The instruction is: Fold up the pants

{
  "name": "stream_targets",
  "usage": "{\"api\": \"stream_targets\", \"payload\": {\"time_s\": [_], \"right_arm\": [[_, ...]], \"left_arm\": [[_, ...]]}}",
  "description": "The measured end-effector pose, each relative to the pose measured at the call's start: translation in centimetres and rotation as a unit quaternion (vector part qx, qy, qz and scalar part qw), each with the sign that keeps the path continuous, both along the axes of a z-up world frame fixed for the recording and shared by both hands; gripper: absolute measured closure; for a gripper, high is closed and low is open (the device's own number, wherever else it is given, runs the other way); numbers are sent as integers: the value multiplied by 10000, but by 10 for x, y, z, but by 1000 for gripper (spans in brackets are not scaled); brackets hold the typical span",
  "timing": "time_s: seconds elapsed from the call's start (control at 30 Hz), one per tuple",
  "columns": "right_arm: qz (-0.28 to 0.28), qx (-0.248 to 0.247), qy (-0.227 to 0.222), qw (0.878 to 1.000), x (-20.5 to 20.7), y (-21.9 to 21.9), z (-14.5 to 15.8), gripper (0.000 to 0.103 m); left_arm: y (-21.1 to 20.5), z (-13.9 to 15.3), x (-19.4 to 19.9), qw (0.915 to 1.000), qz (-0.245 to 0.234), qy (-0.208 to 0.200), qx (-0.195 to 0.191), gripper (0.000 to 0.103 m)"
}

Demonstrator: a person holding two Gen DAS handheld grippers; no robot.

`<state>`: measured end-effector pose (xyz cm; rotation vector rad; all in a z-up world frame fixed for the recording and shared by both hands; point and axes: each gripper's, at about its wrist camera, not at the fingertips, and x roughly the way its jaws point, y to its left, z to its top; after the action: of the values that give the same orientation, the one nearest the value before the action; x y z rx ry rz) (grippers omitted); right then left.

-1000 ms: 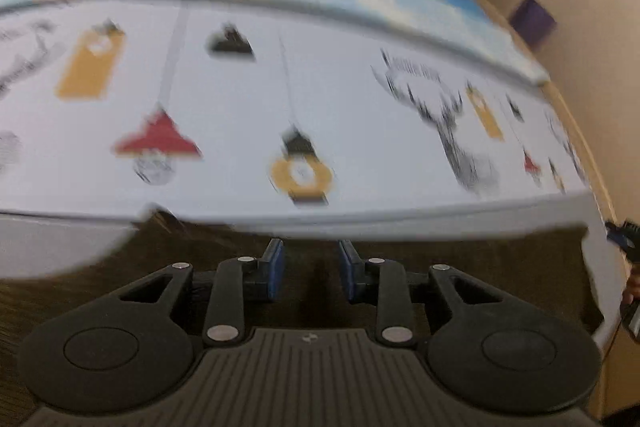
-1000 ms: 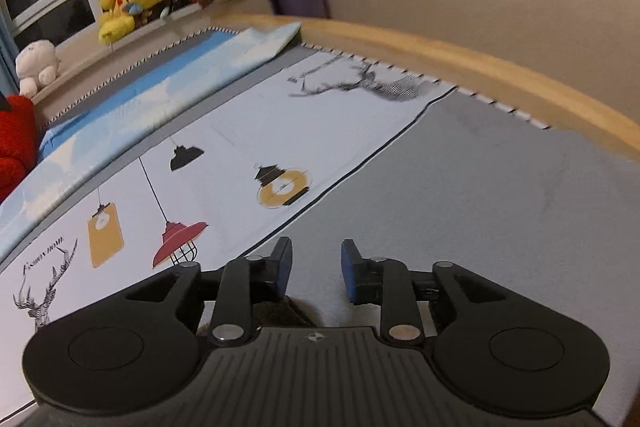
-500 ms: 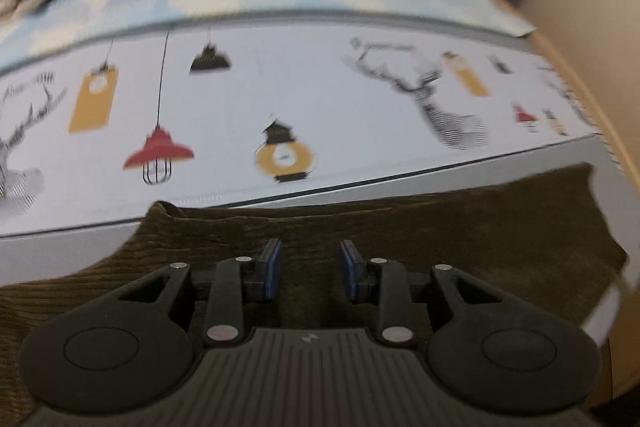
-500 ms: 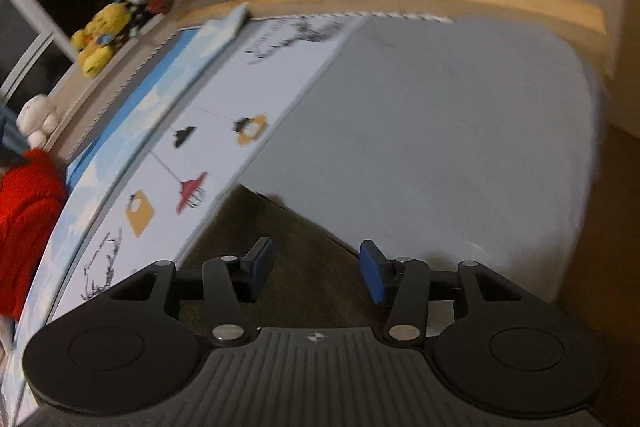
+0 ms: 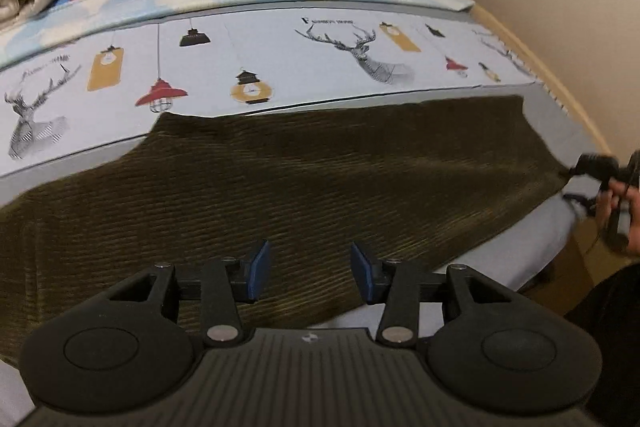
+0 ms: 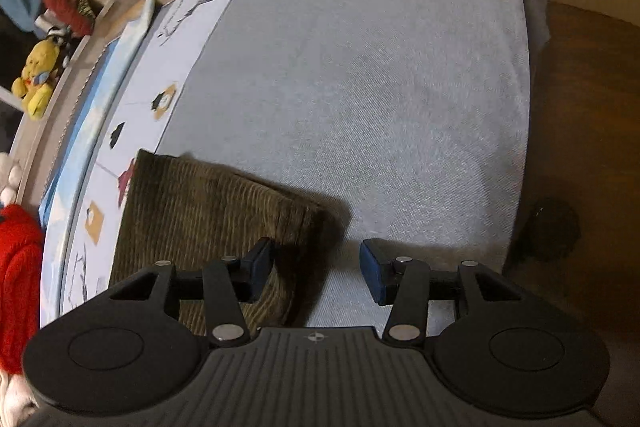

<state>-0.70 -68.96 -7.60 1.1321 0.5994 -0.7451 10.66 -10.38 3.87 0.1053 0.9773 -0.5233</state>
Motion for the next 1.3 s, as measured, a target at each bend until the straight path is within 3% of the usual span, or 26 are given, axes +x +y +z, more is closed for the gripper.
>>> {"api": "stream_targets", "payload": {"time_s": [0.07,0.17,0.23,0.4,0.57,0.67,0.83,0.9,0.97,1.3], "right_arm": [[-37,-103,-44,9999,6,3,0,55],[4,-252,38,9997,15,9,1,75],[-51,-373,55,9993,18,12,4,79],[-133,-745,53,9971,21,25,16,79],[-234,-851,354,9955,28,30,13,79],[-417,-557,552,9961,27,26,6,67],[-283,-606,639,9957,32,26,4,64],[-225,-685,650,9953,35,27,4,67],[-235,-679,599,9956,34,27,3,78],[-491,-920,414,9937,36,40,19,83]], "left_arm": [[7,-9,5,9997,162,72,155,54],[23,-18,15,9982,476,230,283,54],[35,-18,22,9975,629,252,199,54],[59,-16,28,9949,924,371,142,54],[75,-15,29,9935,1063,391,126,54],[80,-15,28,9935,1065,389,115,54],[84,-13,28,9931,1111,369,59,54],[84,-13,28,9931,1112,370,59,54],[83,-14,28,9933,1096,369,68,54],[84,-11,26,9940,1052,293,32,54]]}}
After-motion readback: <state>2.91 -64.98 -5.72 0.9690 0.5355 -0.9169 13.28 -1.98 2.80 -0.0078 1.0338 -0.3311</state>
